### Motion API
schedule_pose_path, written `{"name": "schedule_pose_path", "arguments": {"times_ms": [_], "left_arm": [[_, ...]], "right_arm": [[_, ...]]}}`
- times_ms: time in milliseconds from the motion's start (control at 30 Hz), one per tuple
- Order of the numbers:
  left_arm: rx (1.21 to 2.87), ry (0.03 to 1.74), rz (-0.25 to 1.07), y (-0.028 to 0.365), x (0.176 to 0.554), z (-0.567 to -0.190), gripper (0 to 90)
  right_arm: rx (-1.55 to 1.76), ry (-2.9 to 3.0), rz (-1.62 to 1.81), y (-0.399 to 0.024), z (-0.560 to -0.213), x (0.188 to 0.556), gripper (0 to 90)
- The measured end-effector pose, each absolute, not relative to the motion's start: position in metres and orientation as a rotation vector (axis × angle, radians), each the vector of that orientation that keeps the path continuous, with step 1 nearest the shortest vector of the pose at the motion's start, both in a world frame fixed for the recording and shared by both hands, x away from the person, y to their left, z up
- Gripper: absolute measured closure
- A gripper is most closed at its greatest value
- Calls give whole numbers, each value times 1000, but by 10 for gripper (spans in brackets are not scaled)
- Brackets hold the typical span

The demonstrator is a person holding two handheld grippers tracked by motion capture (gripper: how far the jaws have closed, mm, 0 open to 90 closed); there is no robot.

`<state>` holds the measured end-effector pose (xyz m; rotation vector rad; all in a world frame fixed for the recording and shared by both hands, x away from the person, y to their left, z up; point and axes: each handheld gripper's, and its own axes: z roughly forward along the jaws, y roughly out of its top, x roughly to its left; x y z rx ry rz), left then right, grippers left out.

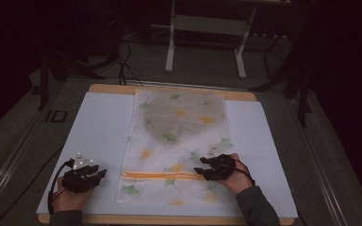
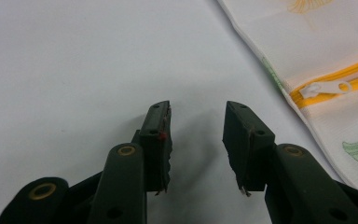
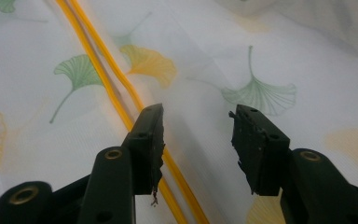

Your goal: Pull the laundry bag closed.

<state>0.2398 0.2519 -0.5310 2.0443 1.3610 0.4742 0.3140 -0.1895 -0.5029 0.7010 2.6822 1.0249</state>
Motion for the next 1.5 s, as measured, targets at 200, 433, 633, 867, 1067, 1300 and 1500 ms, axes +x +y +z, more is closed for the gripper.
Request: {"name": "schedule_pose_path", "arguments": {"times_ms": [200,433,633,867,1067,1300,1500], "left_arm": [[2045,1360,474,252,240,-531,615],[2047,1358,472,252,240,-531,615],[2047,1357,472,251,240,-531,615],[2050,1356,471,251,240,-531,615],[2052,1353,469,251,240,-530,615],[2055,1350,469,251,240,-530,615],[2057,1348,469,251,240,-530,615]], "right_arm": [[673,2702,1033,-180,-506,314,537],[650,2707,1060,-169,-507,314,540],[627,2714,1080,-160,-508,312,546],[596,2713,1097,-150,-510,312,548],[572,2732,1098,-141,-512,312,551],[538,2736,1114,-129,-512,311,550],[501,2748,1117,-119,-513,311,557]]}}
